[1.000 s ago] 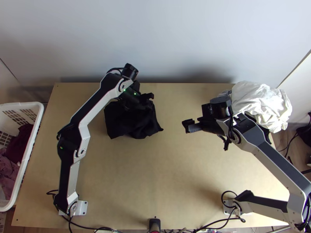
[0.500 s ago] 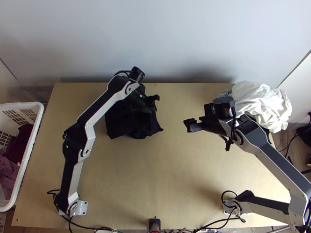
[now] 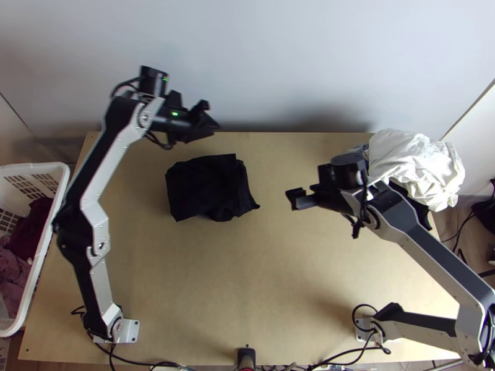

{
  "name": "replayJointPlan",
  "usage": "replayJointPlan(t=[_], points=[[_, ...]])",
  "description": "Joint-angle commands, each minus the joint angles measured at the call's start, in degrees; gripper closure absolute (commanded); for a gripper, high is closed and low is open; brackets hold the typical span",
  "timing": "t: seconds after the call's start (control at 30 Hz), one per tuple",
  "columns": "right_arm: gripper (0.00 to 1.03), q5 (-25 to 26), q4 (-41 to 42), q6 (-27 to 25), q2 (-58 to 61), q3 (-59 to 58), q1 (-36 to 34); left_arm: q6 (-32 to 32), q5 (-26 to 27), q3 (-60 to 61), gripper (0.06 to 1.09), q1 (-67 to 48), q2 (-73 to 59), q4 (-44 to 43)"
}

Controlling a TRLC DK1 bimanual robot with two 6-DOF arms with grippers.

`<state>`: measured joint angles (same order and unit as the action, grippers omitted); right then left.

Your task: Fold the t-shirt

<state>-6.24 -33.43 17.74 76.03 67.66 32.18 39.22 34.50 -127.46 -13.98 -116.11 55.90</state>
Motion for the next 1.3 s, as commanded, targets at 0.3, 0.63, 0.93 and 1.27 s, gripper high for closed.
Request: replayJointPlan(t=[0.3,0.63,0.93,1.27], points=[[0.04,0.0,-2.2,-0.9,9.0,10.8,5.3,-28.5,-2.2,34.3,0.63,5.8,14.6,2.8],[0.13,0.0,-3.9,-2.2,19.3,20.8,10.2,-30.1,-2.5,43.3,0.63,12.8,17.6,-2.5],[0.91,0.1,-7.8,-2.6,39.2,42.5,14.9,-35.2,-2.5,49.9,0.5,21.8,23.8,-3.4],[1.0,0.1,-8.0,-5.3,50.5,56.9,17.6,-36.3,-1.9,53.0,0.49,25.1,26.3,-3.3]])
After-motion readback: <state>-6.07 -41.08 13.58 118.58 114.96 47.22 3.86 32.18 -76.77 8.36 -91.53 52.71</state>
